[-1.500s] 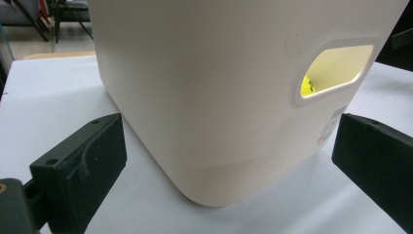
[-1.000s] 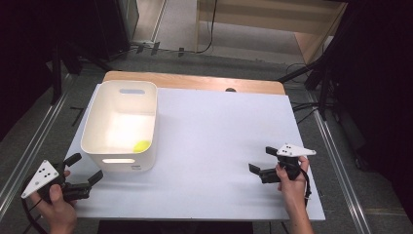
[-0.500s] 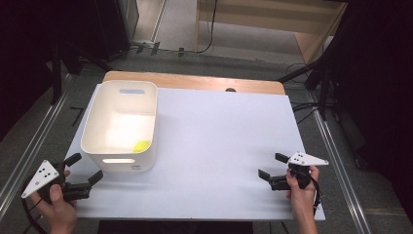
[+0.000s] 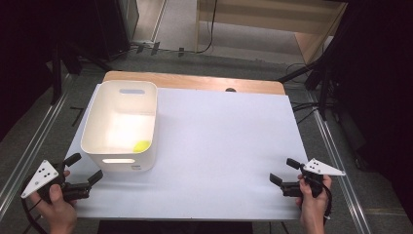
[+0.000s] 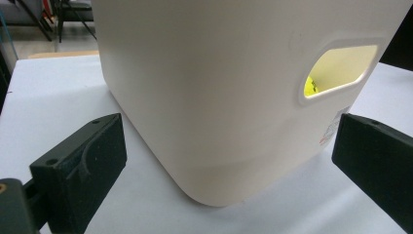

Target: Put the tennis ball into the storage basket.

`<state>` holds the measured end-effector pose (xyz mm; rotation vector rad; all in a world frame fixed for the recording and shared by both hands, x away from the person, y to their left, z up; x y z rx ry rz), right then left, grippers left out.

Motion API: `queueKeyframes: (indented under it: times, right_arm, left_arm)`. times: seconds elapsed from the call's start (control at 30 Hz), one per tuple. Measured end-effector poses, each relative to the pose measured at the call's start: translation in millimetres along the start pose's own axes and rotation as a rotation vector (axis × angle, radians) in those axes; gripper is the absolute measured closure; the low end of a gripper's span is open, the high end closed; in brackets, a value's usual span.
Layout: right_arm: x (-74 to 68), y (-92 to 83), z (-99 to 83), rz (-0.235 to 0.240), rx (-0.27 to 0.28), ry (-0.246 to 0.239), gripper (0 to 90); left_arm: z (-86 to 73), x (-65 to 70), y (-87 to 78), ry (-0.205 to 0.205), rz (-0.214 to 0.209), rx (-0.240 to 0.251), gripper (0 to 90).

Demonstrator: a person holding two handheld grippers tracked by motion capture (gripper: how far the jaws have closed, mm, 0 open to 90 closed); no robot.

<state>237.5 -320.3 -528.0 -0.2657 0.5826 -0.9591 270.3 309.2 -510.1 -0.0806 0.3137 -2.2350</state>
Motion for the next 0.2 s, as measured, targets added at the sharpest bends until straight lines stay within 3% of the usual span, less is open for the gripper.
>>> queueKeyframes:
  times: [0.2]
  right_arm:
    - [4.0, -5.8, -1.9, -0.018, 0.035, 0.022, 0.0]
  left_arm:
    - [0.1, -0.1, 0.2, 0.000, -0.001, 0.000, 0.0]
Point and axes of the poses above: each handheld gripper's, and its own axes: y roughly forward along the jaws, z roughly out of its top, x roughly to its right, the point moved 5 cm from there along y, roughly forward along the jaws, and after that the axes turned 8 degrees about y, right-handed, at the moved point
